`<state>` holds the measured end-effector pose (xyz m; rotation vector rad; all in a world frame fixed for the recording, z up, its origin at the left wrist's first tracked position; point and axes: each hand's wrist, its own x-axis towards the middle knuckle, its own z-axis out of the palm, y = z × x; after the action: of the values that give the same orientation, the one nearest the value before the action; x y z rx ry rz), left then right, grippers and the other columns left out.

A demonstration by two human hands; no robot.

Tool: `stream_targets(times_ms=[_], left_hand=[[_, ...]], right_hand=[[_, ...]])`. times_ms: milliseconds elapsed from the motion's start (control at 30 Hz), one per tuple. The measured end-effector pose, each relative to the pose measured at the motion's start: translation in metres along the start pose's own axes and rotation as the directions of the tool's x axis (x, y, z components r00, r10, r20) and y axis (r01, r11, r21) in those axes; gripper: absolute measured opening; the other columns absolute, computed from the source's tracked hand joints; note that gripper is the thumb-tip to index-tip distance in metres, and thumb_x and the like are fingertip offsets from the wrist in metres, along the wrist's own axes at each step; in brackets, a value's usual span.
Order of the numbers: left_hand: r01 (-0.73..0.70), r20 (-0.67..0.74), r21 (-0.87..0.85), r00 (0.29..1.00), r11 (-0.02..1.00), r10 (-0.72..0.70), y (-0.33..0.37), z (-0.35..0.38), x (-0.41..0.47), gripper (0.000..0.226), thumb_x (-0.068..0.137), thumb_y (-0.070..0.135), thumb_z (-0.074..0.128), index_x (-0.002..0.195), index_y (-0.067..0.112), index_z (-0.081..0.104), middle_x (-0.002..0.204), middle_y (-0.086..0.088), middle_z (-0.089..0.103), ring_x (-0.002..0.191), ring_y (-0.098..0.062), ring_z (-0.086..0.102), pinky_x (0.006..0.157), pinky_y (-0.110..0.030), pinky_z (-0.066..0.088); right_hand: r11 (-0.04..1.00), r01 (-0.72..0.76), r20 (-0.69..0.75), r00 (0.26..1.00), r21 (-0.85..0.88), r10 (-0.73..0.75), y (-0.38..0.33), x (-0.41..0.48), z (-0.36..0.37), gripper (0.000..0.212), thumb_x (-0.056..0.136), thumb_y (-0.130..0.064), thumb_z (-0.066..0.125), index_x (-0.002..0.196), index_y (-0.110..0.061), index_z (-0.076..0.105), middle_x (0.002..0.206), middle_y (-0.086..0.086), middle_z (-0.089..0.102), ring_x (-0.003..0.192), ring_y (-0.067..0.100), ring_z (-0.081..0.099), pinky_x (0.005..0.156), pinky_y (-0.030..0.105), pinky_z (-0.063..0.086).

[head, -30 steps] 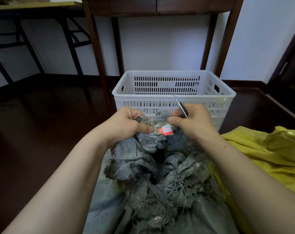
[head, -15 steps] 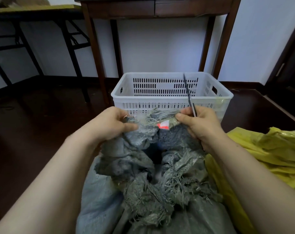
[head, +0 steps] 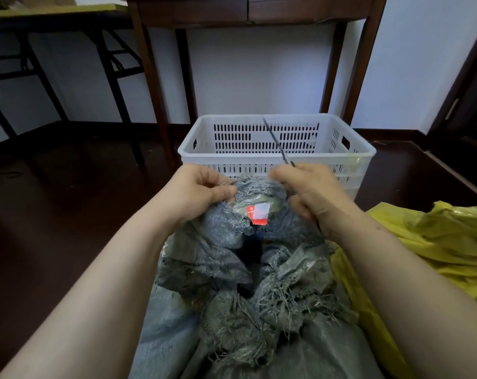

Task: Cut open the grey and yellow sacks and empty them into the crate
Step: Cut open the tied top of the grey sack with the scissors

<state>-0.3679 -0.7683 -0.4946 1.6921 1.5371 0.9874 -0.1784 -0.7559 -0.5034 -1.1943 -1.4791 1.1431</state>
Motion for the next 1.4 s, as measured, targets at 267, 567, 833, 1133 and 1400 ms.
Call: stream_targets(times_ms=[267, 567, 833, 1133, 1400], left_hand=[[0.088, -0.273, -0.290, 0.947, 0.953, -0.170, -0.022, 0.007, 0.009, 0.039, 0.090, 0.024, 0.063, 0.052, 0.013, 0.061, 0.048, -0.001, 0.056, 0.048, -0.013, 0.047, 0.051, -0.021, 0.039], [0.164, -0.280, -0.394, 0.916, 0.905, -0.288, -0.037, 0.002, 0.017, 0.038, 0.090, 0.034, 0.062, 0.057, 0.016, 0.068, 0.057, -0.002, 0.062, 0.059, -0.018, 0.056, 0.071, -0.034, 0.047], [0.239, 0.217, -0.095, 0.952, 0.966, -0.214, -0.020, -0.004, 0.004, 0.076, 0.042, 0.020, 0.095, 0.111, 0.009, 0.065, 0.095, -0.009, 0.071, 0.090, -0.018, 0.069, 0.086, -0.026, 0.054], [-0.008, 0.130, -0.050, 0.991, 0.999, 0.014, -0.001, 0.006, -0.002, 0.049, 0.060, -0.006, 0.084, 0.105, 0.005, 0.068, 0.084, -0.018, 0.068, 0.070, -0.012, 0.060, 0.069, -0.017, 0.052], [0.038, 0.134, -0.151, 0.991, 0.988, -0.018, 0.000, 0.015, 0.000, 0.036, 0.072, 0.002, 0.077, 0.105, 0.009, 0.065, 0.072, -0.001, 0.067, 0.065, -0.009, 0.063, 0.072, -0.020, 0.053]], right_hand=[[0.986, 0.029, -0.113, 0.992, -0.166, -0.049, 0.010, 0.007, 0.025, 0.029, 0.067, -0.022, 0.085, 0.059, -0.019, 0.058, 0.049, -0.007, 0.057, 0.050, 0.012, 0.054, 0.057, 0.029, 0.046], [0.992, -0.055, -0.038, 0.997, 0.115, 0.060, 0.006, -0.003, 0.020, 0.022, 0.071, -0.005, 0.079, 0.066, -0.013, 0.060, 0.042, -0.006, 0.054, 0.029, 0.003, 0.040, 0.032, 0.013, 0.031], [0.968, -0.106, -0.064, 0.990, 0.229, 0.124, 0.003, 0.001, 0.009, 0.004, 0.087, -0.004, 0.062, 0.086, -0.003, 0.058, 0.035, -0.007, 0.047, 0.022, 0.005, 0.025, 0.030, 0.011, 0.017], [0.923, 0.102, -0.020, 0.993, -0.371, -0.118, -0.017, 0.002, 0.011, 0.034, 0.056, -0.036, 0.087, 0.078, -0.019, 0.067, 0.074, -0.002, 0.068, 0.073, 0.015, 0.066, 0.069, 0.038, 0.056], [0.911, 0.017, -0.280, 0.949, -0.412, -0.145, 0.008, 0.014, 0.007, 0.025, 0.074, -0.026, 0.078, 0.058, -0.028, 0.059, 0.063, -0.012, 0.063, 0.067, 0.015, 0.062, 0.071, 0.037, 0.053]])
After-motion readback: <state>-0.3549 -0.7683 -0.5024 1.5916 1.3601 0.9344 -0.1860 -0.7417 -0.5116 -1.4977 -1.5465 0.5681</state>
